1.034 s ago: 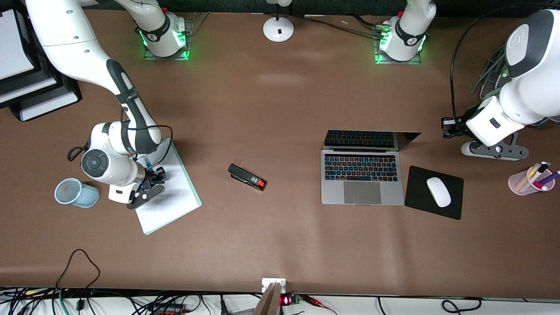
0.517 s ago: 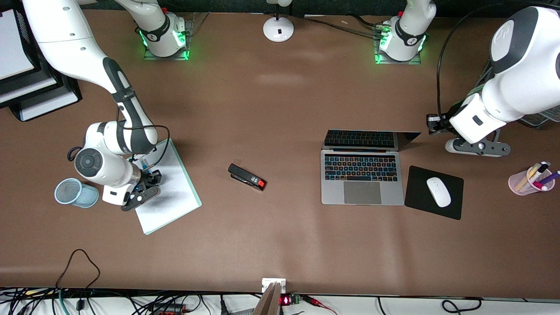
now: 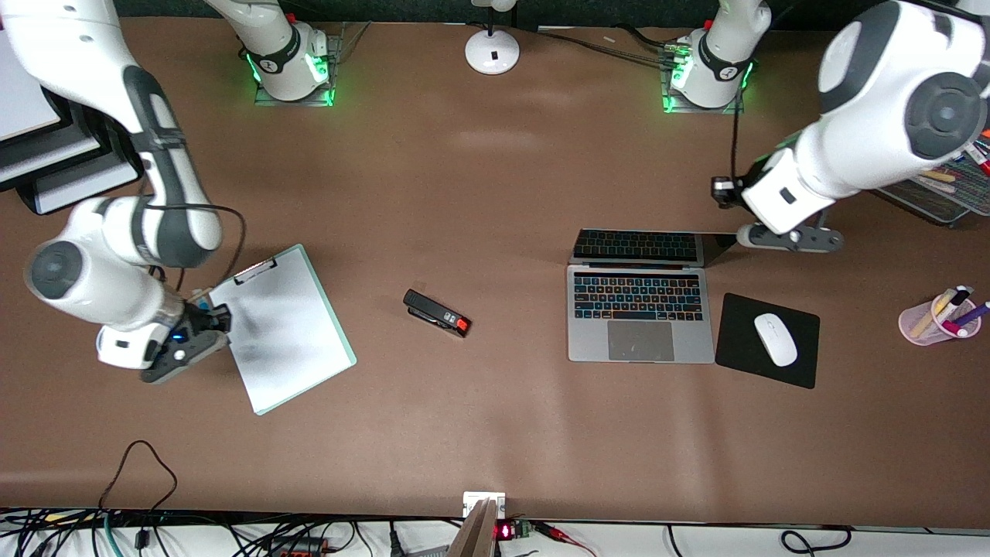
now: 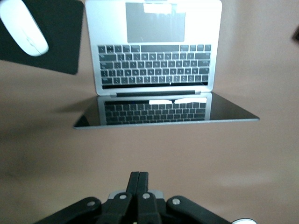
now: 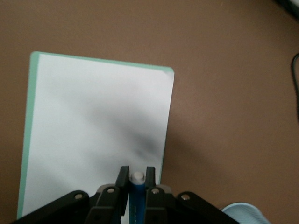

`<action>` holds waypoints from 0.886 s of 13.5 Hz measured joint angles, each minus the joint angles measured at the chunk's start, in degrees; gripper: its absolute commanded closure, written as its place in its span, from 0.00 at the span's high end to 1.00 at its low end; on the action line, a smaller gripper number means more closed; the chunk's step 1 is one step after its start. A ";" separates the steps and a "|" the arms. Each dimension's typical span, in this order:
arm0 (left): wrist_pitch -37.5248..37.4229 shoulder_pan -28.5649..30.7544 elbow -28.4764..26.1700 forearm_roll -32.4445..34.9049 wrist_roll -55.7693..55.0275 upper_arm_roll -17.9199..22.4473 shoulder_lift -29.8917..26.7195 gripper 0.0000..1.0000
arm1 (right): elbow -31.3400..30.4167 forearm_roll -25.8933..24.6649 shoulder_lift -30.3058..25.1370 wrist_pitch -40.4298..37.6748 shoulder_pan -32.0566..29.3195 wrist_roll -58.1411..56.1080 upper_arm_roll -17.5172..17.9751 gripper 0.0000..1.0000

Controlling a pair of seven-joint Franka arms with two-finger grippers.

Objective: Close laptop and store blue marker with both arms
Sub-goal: 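Lift the marker with the right gripper while the left gripper reaches the laptop, then drop the marker into the pen cup while the left gripper pushes the lid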

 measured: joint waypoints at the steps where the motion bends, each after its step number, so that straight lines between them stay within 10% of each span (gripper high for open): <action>1: 2.39 -0.02 -3.70 -0.68 -0.06 -0.19 -1.85 0.00 | 1.51 3.24 -0.54 -2.06 -0.63 -3.97 0.00 0.00; 12: 35.69 0.08 -28.31 -1.58 -0.93 -6.99 -5.57 0.00 | 17.57 31.88 4.61 -23.32 -16.38 -48.15 -0.23 0.00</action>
